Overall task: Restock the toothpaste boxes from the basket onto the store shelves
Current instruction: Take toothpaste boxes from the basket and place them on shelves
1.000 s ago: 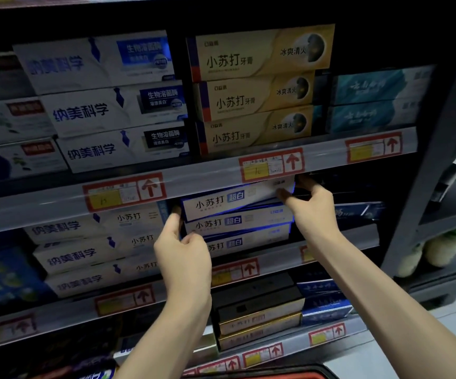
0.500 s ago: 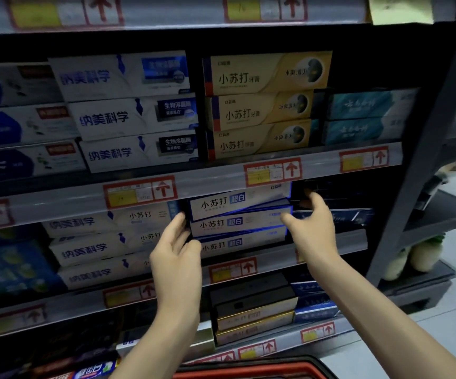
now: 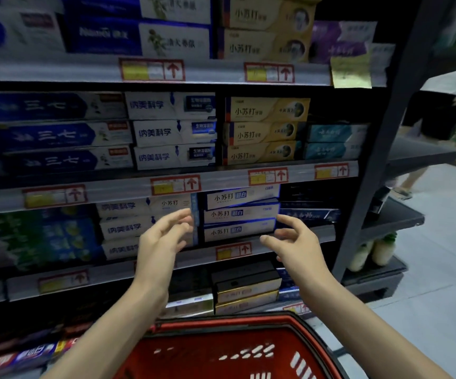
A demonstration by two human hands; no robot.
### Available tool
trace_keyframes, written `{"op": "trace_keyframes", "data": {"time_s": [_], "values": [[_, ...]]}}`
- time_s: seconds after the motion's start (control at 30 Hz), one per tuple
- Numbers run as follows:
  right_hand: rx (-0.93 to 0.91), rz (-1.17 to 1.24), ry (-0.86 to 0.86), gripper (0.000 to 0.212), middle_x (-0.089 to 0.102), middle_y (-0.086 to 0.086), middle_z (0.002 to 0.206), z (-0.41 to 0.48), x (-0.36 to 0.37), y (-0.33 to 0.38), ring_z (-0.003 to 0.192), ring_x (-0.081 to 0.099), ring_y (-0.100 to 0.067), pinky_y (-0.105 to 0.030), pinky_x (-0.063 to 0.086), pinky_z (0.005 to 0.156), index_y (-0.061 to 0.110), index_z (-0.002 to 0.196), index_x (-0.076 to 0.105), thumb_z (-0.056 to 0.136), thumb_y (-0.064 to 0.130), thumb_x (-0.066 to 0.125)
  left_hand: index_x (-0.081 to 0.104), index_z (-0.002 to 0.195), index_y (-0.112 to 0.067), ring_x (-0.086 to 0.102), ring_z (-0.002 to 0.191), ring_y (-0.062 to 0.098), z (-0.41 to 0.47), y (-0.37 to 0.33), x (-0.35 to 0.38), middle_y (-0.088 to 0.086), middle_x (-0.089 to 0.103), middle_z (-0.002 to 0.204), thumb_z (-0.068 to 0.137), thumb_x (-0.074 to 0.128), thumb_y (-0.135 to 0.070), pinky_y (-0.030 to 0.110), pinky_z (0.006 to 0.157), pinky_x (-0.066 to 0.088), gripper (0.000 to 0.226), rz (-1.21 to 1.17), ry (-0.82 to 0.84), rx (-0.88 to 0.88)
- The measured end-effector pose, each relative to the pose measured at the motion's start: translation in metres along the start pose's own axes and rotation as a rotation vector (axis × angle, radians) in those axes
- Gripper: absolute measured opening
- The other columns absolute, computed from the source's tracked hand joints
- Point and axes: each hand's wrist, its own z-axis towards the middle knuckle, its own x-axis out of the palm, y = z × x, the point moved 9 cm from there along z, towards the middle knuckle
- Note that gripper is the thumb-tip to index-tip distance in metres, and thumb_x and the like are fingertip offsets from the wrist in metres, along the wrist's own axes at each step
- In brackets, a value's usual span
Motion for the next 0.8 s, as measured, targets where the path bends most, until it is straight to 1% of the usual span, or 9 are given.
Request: {"op": "trace_keyframes", "data": {"time_s": [0.17, 0.27, 0.33, 0.4, 0.5, 0.57, 0.63, 0.73, 0.8], "values": [[-0.059, -0.026, 0.029, 0.051, 0.064, -0.001, 0.117, -0.046, 0.003, 0.029, 0.102, 0.064, -0.010, -0.034, 0.054, 0.093, 0.029, 0.135, 0.058, 0.090, 0.019, 0.080, 0.075, 0.118, -0.025, 0.072, 0.111, 0.014, -0.025, -0.018, -0.025, -0.003, 0.078, 0.115, 0.104, 0.056, -0.015, 0.042, 0.106, 0.053, 0.025, -0.032, 0.009, 0.028], [-0.094, -0.024, 0.062, 0.049, 0.065, 0.000, 0.115, -0.066, 0.012, 0.045, 0.100, 0.066, -0.008, -0.027, 0.053, 0.086, 0.029, 0.134, 0.060, 0.090, 0.019, 0.080, 0.076, 0.118, -0.023, 0.072, 0.110, 0.016, -0.040, -0.028, -0.042, -0.002, 0.078, 0.114, 0.104, 0.056, -0.015, 0.042, 0.104, 0.054, 0.025, -0.058, 0.005, 0.046], [-0.110, -0.027, 0.100, 0.049, 0.066, 0.000, 0.115, -0.079, 0.020, 0.052, 0.100, 0.067, -0.010, -0.024, 0.051, 0.082, 0.029, 0.134, 0.061, 0.090, 0.019, 0.080, 0.076, 0.116, -0.022, 0.073, 0.110, 0.017, -0.051, -0.033, -0.054, 0.000, 0.078, 0.114, 0.104, 0.056, -0.015, 0.041, 0.103, 0.054, 0.024, -0.070, -0.004, 0.052], [-0.125, -0.031, 0.135, 0.048, 0.067, -0.001, 0.116, -0.090, 0.028, 0.058, 0.103, 0.067, -0.012, -0.024, 0.050, 0.081, 0.029, 0.134, 0.062, 0.090, 0.020, 0.079, 0.076, 0.115, -0.021, 0.073, 0.110, 0.019, -0.060, -0.035, -0.065, 0.001, 0.078, 0.114, 0.104, 0.056, -0.015, 0.042, 0.102, 0.054, 0.024, -0.077, -0.006, 0.054], [-0.133, -0.030, 0.140, 0.046, 0.068, -0.002, 0.115, -0.102, 0.032, 0.062, 0.106, 0.066, -0.014, -0.025, 0.052, 0.084, 0.027, 0.133, 0.063, 0.091, 0.018, 0.079, 0.077, 0.114, -0.021, 0.073, 0.110, 0.021, -0.072, -0.034, -0.081, 0.002, 0.078, 0.113, 0.104, 0.056, -0.015, 0.043, 0.102, 0.055, 0.024, -0.065, -0.018, 0.052], [-0.119, -0.046, 0.133, 0.046, 0.068, 0.000, 0.114, -0.107, 0.032, 0.058, 0.107, 0.066, -0.014, -0.029, 0.052, 0.090, 0.026, 0.133, 0.064, 0.091, 0.018, 0.079, 0.077, 0.114, -0.021, 0.073, 0.110, 0.020, -0.078, -0.031, -0.092, 0.003, 0.078, 0.113, 0.104, 0.056, -0.015, 0.044, 0.103, 0.055, 0.024, -0.059, -0.034, 0.047], [-0.097, -0.065, 0.134, 0.046, 0.068, 0.000, 0.113, -0.110, 0.032, 0.049, 0.108, 0.066, -0.014, -0.033, 0.053, 0.092, 0.025, 0.133, 0.064, 0.090, 0.019, 0.079, 0.077, 0.114, -0.020, 0.073, 0.110, 0.020, -0.081, -0.025, -0.100, 0.003, 0.078, 0.112, 0.104, 0.055, -0.016, 0.044, 0.103, 0.055, 0.024, -0.066, -0.044, 0.039], [-0.063, -0.064, 0.146, 0.044, 0.068, 0.000, 0.114, -0.112, 0.033, 0.032, 0.107, 0.067, -0.016, -0.036, 0.055, 0.092, 0.027, 0.131, 0.064, 0.090, 0.018, 0.079, 0.076, 0.114, -0.020, 0.072, 0.111, 0.021, -0.083, -0.013, -0.105, 0.004, 0.078, 0.113, 0.104, 0.055, -0.016, 0.044, 0.102, 0.055, 0.024, -0.096, -0.046, 0.030], [-0.049, -0.050, 0.161, 0.043, 0.068, 0.000, 0.113, -0.112, 0.035, 0.020, 0.103, 0.068, -0.014, -0.032, 0.055, 0.087, 0.028, 0.130, 0.064, 0.091, 0.017, 0.078, 0.076, 0.115, -0.019, 0.072, 0.111, 0.021, -0.082, -0.004, -0.106, 0.004, 0.077, 0.113, 0.105, 0.055, -0.016, 0.042, 0.100, 0.055, 0.024, -0.106, -0.047, 0.029]]}}
